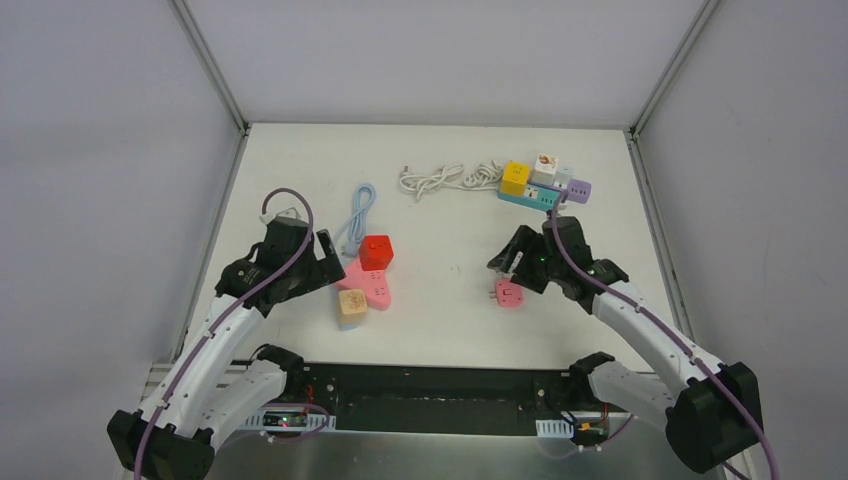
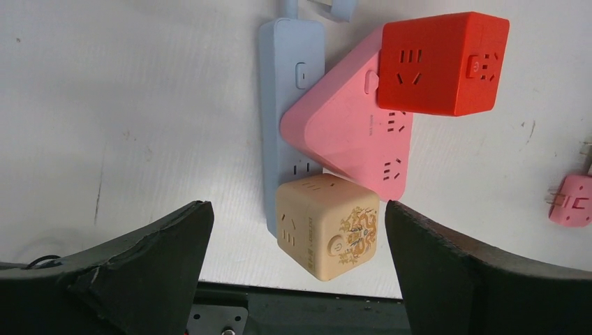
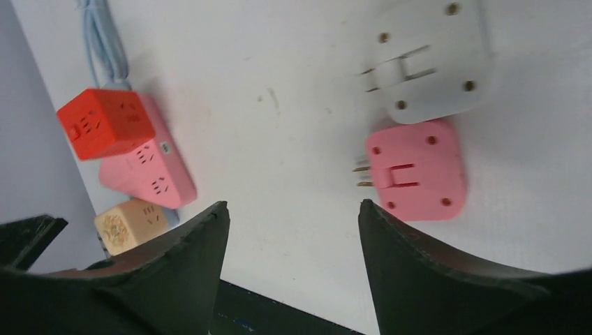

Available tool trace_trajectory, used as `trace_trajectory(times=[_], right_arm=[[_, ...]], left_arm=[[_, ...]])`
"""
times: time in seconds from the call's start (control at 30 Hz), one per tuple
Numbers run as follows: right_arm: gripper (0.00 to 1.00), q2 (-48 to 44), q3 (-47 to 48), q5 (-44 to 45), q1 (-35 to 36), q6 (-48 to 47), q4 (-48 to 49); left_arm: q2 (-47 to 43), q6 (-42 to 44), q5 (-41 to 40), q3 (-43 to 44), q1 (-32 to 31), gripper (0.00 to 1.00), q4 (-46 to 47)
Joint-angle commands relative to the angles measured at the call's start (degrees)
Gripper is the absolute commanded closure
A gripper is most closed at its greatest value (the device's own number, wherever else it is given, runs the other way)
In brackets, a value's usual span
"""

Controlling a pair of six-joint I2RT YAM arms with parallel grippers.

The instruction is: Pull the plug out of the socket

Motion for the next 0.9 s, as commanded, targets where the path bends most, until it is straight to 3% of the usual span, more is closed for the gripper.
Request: trace_trajectory(times=[0.0,0.17,0.23,0.43,0.67,0.87], right_arm=[[0.25,0.0,2.5,-0.9,9.0,4.3,10.5],[0.22,8.2,5.9,-0.3,20.5,5.1,17.4],[0.17,13.3,9.1,4.9,25.4,6.9,18.6],[0.16,30.3,23.1,9.5,38.9,4.1,14.4],[0.15,43.6,37.1,21.3,42.4,6.6,7.3],[0.09,48.4,44.4,27.2,40.3,3.7,4.3]], left_arm=[[-2.6,-2.8,-3.7,-1.3,0.8,0.02,-1.3],[-5.0,-4.9,-5.1,-2.9,1.0,0.03,-1.2],[-6.2,-6.3,-6.3,-3.3,1.0,0.04,-1.7],[-14.4,-7.6,-10.5,-5.1,1.0,0.03,-0.3],[-15.3,-7.4,-11.1,-5.4,1.0,0.02,-0.2],[-11.0,-7.6,-5.0,-6.9,1.4,0.02,2.9]])
